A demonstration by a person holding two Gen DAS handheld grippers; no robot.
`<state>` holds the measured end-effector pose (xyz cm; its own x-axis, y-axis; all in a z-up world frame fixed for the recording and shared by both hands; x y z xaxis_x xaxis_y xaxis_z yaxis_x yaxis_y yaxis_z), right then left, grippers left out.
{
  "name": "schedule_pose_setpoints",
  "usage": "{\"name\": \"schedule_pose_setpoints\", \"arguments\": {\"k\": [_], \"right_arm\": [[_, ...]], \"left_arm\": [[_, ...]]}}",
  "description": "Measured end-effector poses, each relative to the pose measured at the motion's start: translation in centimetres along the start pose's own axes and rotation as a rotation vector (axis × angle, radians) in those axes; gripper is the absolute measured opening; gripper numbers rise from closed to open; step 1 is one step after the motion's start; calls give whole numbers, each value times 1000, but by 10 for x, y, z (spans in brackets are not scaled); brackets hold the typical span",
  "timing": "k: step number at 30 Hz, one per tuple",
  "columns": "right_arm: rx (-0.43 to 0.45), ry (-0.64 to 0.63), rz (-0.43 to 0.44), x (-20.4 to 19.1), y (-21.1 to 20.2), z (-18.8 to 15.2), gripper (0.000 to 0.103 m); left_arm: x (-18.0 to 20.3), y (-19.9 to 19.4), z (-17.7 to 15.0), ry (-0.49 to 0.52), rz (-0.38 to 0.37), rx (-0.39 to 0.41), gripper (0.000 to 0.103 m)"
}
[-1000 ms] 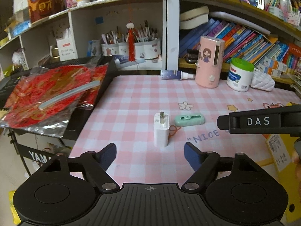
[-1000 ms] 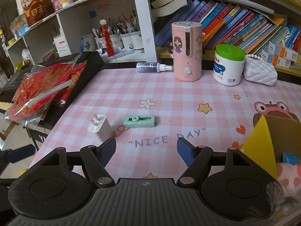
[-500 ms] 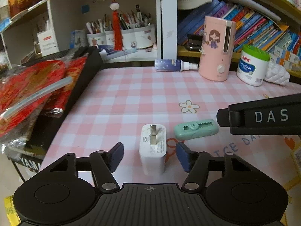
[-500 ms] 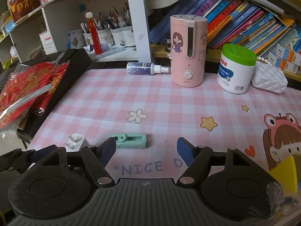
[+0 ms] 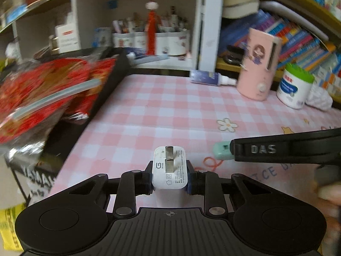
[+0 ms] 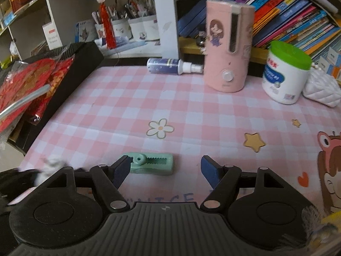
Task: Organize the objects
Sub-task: 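Grasp the white charger with the left gripper while the right gripper grasps the green dispenser, then lift the charger and dispenser and carry both toward the yellow box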
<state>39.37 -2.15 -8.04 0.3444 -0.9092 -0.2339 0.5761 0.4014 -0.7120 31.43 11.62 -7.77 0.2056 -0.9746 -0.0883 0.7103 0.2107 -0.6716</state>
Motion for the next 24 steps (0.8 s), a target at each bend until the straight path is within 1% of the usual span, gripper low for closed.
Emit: {"name": "schedule_pose_setpoints", "arguments": {"k": [7, 9, 10, 11, 12, 15, 18, 24], "right_arm": [[-28, 2, 29, -11, 25, -6, 73], [-16, -25, 13, -16, 28, -7, 73], [-14, -40, 4, -18, 29, -8, 72], [-8, -58, -13, -19, 29, -9, 67], [-5, -70, -16, -20, 30, -9, 67], [11, -87, -15, -20, 29, -12, 66], [6, -83, -20, -19, 27, -11, 66], [46, -84, 10, -24, 0, -7, 66]], "left_arm": [[-24, -28, -16, -50, 25, -23, 25], [-28, -34, -20, -64, 27, -30, 25], [-29, -38, -21, -70, 28, -32, 25], [-30, -40, -22, -73, 26, -32, 25], [-30, -43, -22, -75, 23, -31, 25], [-30, -49, -23, -78, 16, -26, 25], [-31, -56, -23, -78, 11, -16, 25], [-34, -70, -23, -85, -5, 7, 25]]}}
Point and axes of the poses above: each gripper's, at about its wrist camera, not at the fingertips, and y roughly the way its jaws point, x to its right, z to its top, the point moved 2 cm from there along y, roughly the way its jaws point, and after that the axes turned 10 degrees about z, right-handed, at the moved point
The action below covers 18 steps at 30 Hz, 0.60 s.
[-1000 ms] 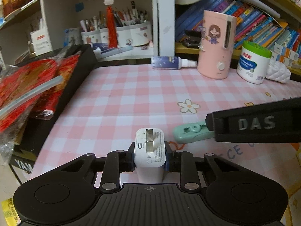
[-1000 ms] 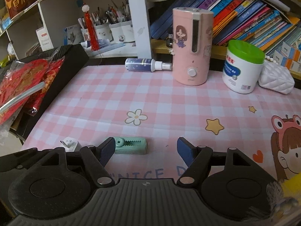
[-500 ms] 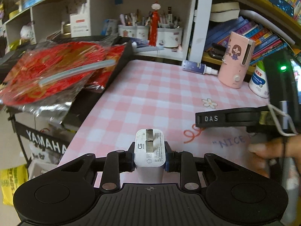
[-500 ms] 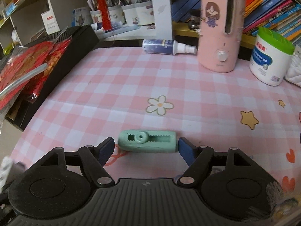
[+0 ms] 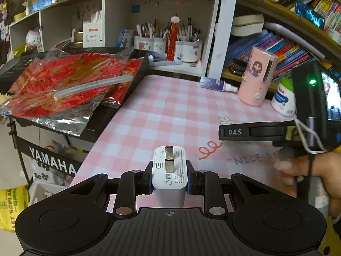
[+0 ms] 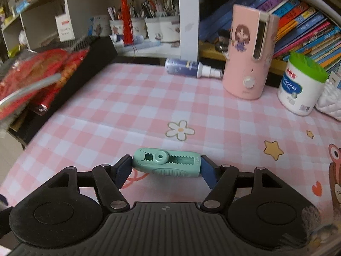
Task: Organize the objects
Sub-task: 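Lift the charger and dispenser and carry both toward the yellow box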
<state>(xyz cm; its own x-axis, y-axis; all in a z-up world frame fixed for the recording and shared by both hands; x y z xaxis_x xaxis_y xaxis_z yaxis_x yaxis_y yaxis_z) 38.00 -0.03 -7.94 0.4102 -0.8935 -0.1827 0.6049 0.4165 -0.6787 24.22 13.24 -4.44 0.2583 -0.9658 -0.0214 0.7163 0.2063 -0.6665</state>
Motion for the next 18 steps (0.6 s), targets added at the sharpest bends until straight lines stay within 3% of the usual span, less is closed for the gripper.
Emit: {"name": "schedule_pose_setpoints", "arguments": {"k": [8, 18], "right_arm": [[33, -29, 57, -16, -60, -12, 66], [22, -38, 68, -26, -127, -55, 66]], "left_arm": [[-8, -34, -9, -23, -35, 28, 25], [-23, -79, -37, -35, -54, 33, 25]]}}
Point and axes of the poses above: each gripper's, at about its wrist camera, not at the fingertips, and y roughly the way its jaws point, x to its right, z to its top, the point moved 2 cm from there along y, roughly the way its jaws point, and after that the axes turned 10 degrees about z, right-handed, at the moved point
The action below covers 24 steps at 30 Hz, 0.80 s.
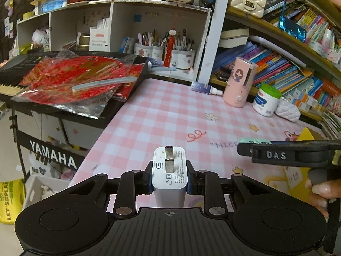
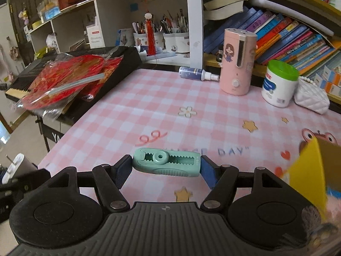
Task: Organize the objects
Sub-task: 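Lift the charger and dispenser and carry both toward the yellow box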
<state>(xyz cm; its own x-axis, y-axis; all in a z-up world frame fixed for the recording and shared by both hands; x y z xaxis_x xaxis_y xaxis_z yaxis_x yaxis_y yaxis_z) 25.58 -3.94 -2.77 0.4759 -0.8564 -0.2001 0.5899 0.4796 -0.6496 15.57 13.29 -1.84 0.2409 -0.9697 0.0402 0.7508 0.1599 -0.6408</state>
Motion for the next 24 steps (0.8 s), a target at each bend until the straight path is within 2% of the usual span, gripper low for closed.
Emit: {"name": "schedule_pose_setpoints", "arguments": {"k": [15, 24], "right_arm": [[-7, -32, -14, -31, -75, -69, 66], [-4, -5, -33, -50, -114, -109, 66]], "left_arm": [[-3, -60, -40, 14, -66, 21, 25], [-6, -99, -73, 27, -91, 18, 25]]}}
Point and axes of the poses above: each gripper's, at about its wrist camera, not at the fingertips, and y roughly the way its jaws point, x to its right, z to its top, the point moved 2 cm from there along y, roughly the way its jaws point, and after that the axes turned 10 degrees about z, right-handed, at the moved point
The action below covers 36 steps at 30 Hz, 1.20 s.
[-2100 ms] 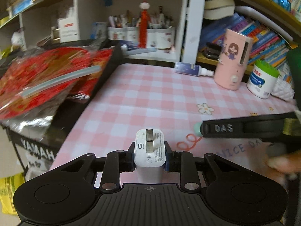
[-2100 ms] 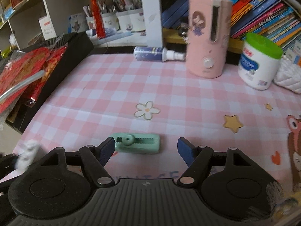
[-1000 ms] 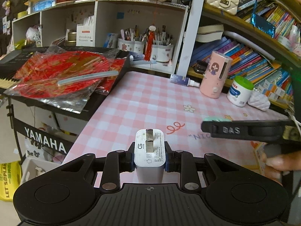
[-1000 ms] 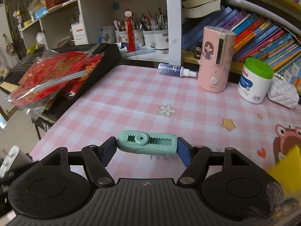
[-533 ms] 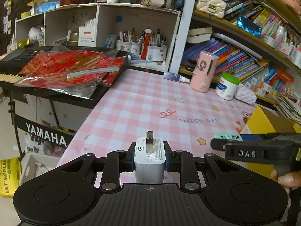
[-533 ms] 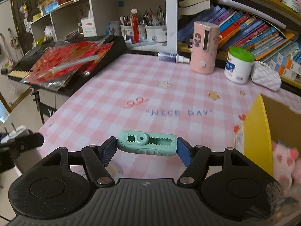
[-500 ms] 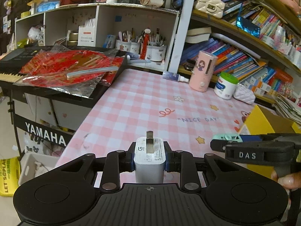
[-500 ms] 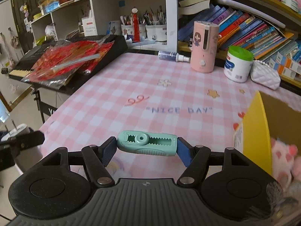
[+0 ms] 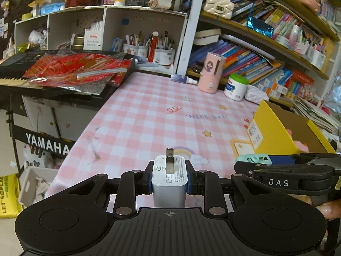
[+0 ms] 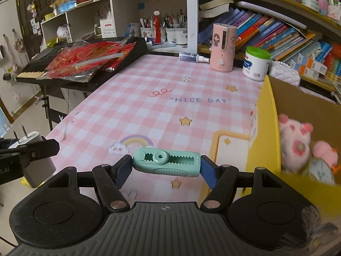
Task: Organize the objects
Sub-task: 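Lift the charger and dispenser and carry both toward the yellow box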
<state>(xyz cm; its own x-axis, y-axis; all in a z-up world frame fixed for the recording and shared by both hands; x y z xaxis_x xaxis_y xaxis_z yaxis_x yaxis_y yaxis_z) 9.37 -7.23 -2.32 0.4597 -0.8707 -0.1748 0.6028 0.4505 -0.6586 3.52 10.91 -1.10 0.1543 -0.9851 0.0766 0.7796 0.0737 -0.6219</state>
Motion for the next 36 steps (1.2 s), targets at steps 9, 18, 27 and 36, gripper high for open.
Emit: {"name": "schedule_pose_setpoints", "arguments": {"k": [9, 18, 27, 36], "right_arm": [[4, 37, -16, -15, -35, -37, 66], [17, 100, -51, -15, -64, -69, 66], [23, 150, -101, -6, -88, -88, 66], [22, 224, -182, 14, -112, -111, 66]], "left_arm": [[1, -34, -27, 21, -28, -6, 25], [15, -54, -46, 81, -81, -14, 25], [34, -60, -54, 125, -140, -23, 25], [65, -61, -60, 191, -231, -36, 25]]}}
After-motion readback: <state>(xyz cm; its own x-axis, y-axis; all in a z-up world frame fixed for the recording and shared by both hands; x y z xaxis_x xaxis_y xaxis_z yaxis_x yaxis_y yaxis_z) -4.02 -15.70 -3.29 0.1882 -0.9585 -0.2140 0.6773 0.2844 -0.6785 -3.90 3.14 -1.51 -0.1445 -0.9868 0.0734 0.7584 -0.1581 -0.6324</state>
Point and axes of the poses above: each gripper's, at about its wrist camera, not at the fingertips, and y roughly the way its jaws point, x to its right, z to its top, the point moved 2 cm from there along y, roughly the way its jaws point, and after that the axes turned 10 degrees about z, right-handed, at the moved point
